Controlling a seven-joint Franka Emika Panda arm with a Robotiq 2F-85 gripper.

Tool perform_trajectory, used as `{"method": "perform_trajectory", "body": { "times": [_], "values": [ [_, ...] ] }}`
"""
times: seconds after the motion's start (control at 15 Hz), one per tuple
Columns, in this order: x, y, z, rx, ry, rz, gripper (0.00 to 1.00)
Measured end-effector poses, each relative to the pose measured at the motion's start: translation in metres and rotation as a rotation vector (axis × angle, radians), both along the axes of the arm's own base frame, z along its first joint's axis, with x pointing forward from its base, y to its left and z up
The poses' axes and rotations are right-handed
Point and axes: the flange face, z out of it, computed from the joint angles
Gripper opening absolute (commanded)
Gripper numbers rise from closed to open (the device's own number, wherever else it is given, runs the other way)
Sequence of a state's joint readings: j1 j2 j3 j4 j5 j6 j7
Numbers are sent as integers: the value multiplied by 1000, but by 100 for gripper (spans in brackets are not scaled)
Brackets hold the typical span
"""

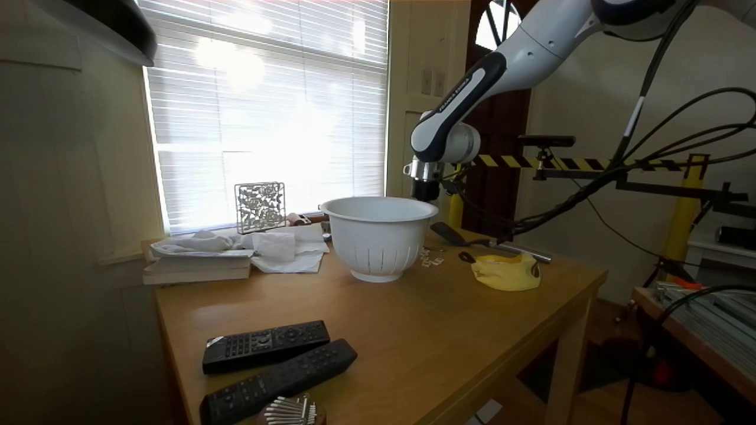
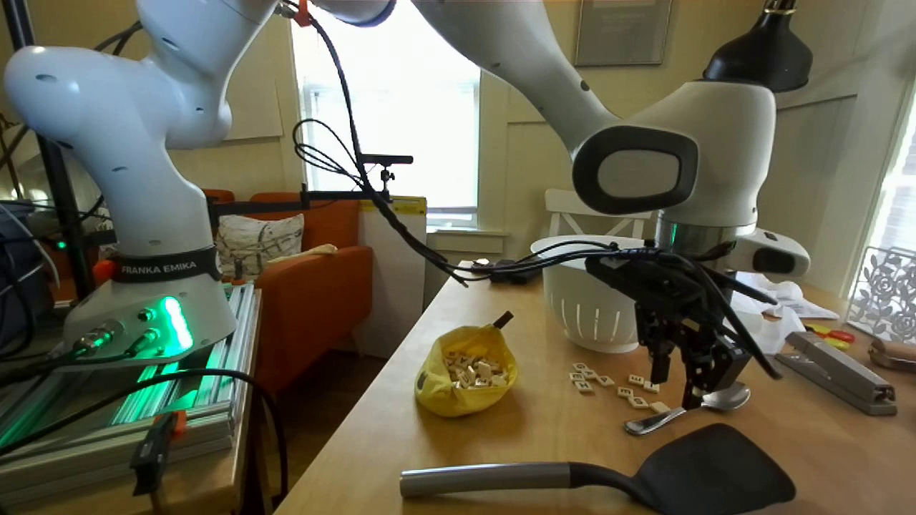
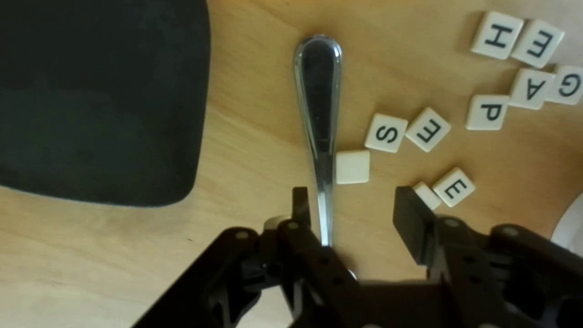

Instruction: Put the silver spoon in the white colander.

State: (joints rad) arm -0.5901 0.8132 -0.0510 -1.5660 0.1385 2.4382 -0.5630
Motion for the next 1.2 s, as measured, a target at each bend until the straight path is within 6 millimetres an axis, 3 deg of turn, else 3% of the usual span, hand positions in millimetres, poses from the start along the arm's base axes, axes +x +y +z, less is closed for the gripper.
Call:
{"method": "perform_trajectory", "body": {
  "times": [0.4,0.53,0.6,0.73,1.2],
  "values": [
    [4,-3,-5,-37,-51,-5,44],
    [1,-6,-9,-35,-47,-11,32],
    [0,-8,-11,-33,-45,-14,13],
    [-3,-10,-16,-30,-41,-16,1],
    [-4,-13,-18,-25,-47,-3,4]
  ]
}}
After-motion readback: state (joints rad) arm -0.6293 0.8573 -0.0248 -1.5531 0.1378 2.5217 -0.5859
